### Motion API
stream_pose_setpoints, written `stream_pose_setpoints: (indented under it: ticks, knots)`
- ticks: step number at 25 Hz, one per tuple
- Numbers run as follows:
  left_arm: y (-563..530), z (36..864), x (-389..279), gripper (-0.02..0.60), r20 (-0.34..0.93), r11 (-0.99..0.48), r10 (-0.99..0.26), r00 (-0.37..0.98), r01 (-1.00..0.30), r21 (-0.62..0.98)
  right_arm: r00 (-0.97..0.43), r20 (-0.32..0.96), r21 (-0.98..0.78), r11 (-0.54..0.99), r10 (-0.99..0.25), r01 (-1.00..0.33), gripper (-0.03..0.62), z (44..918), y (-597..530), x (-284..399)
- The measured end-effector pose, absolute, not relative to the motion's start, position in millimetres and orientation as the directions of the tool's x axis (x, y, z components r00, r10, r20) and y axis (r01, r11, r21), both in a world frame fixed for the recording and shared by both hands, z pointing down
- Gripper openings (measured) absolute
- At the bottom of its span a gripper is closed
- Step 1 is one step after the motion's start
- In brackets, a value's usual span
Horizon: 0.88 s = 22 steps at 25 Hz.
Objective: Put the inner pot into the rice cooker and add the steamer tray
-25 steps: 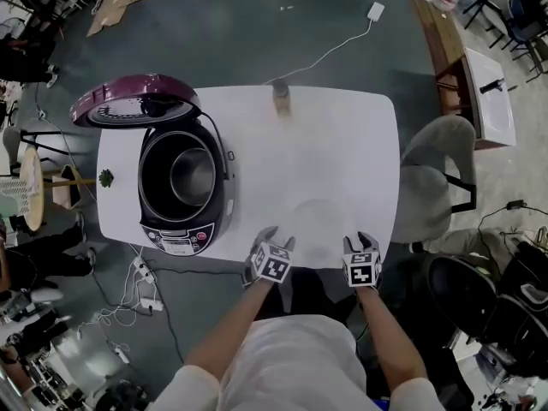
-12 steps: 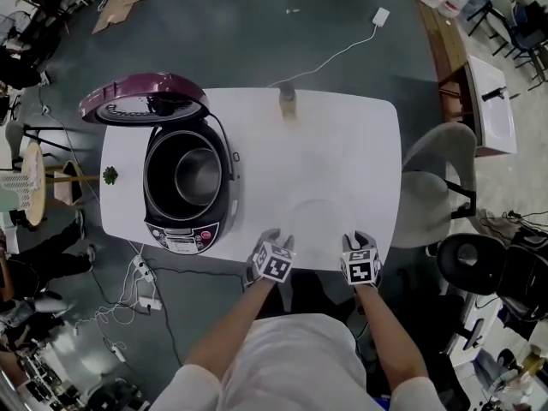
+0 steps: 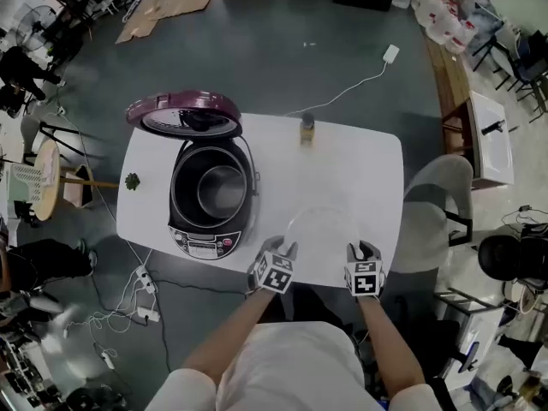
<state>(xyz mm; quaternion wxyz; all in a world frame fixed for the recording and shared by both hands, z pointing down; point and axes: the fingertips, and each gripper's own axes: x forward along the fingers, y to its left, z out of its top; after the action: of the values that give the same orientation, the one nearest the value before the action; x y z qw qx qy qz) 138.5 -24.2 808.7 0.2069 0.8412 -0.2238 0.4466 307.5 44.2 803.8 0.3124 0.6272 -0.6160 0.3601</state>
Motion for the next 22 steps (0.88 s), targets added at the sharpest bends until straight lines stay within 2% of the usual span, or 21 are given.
stream_pose_setpoints:
  ticks: [8, 22]
  knots:
    - [-50.5, 759.1, 125.5, 0.133, 0.815, -0.802, -0.261, 0.518, -0.586, 0.116, 0.022, 0.766, 0.000, -0.035, -0.642, -0.999, 0.100, 747.1, 7.5, 301.9]
    - [-94.4, 679.7, 72.8, 0.132, 0.751, -0.769, -0.391, 0.533, -0.637, 0.052, -0.005, 0.668, 0.049, 0.050, -0.744, -0.998, 0.100, 672.2, -49.8, 252.9]
